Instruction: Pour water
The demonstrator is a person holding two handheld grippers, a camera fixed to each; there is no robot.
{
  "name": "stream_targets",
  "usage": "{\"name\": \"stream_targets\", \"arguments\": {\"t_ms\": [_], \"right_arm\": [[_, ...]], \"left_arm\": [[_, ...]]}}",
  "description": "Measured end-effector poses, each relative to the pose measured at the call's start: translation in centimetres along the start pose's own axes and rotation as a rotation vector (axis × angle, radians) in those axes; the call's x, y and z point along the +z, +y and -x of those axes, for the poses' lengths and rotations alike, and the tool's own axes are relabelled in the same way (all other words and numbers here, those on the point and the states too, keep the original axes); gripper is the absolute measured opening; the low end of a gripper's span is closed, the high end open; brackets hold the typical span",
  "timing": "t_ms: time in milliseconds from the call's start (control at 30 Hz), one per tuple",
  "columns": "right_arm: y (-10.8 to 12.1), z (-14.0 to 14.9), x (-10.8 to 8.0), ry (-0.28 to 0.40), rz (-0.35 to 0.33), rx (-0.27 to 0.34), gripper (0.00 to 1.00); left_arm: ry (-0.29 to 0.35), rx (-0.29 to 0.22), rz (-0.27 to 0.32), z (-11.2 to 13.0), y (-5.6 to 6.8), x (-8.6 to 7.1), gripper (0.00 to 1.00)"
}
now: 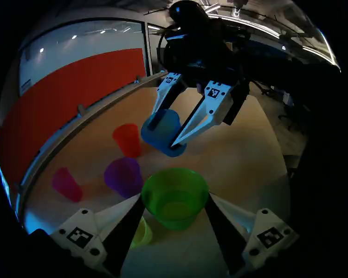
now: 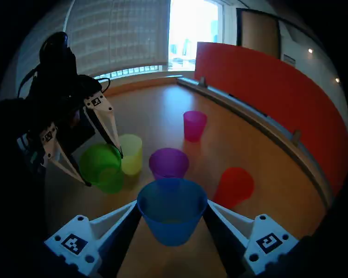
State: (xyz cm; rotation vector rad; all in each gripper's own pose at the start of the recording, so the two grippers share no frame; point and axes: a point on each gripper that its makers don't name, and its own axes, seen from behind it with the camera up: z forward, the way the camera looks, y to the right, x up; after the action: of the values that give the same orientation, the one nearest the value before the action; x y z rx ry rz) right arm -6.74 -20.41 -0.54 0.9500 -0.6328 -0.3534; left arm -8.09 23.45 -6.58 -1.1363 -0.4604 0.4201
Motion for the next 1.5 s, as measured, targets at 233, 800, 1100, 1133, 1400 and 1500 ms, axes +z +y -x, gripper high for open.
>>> {"name": "stream_targets", "arguments": {"t_ms": [233, 800, 1100, 1133, 1400, 1500], "right_arm": [[-0.4, 1.3, 0.9, -0.033, -0.019, 0.005, 0.9], [-0.8, 3.4, 2.4, -0.083, -0.027, 0.003, 0.9], [-0.8, 4.1, 2.7, -0.083, -0.026, 0.002, 0.91], [-0.8, 4.1, 2.7, -0.083, -0.026, 0.003, 0.91], [-0.7, 4.2, 2.6, -0.082, -0.02, -0.001, 0.91], [-0.7, 4.2, 2.5, -0.081, -0.017, -0.001, 0.91]], "left_arm": [[-0.021, 0.004, 0.015, 0.5, 0.2, 1.0, 0.87], [-0.053, 0.006, 0.034, 1.5, 0.5, 2.5, 0.87], [-0.065, 0.009, 0.041, 2.3, 0.8, 2.8, 0.87], [-0.064, 0.007, 0.042, 2.3, 0.9, 2.8, 0.87], [-0.069, 0.007, 0.038, 2.7, 0.8, 2.7, 0.87], [-0.074, 0.016, 0.033, 2.8, 0.9, 2.8, 0.87]]}}
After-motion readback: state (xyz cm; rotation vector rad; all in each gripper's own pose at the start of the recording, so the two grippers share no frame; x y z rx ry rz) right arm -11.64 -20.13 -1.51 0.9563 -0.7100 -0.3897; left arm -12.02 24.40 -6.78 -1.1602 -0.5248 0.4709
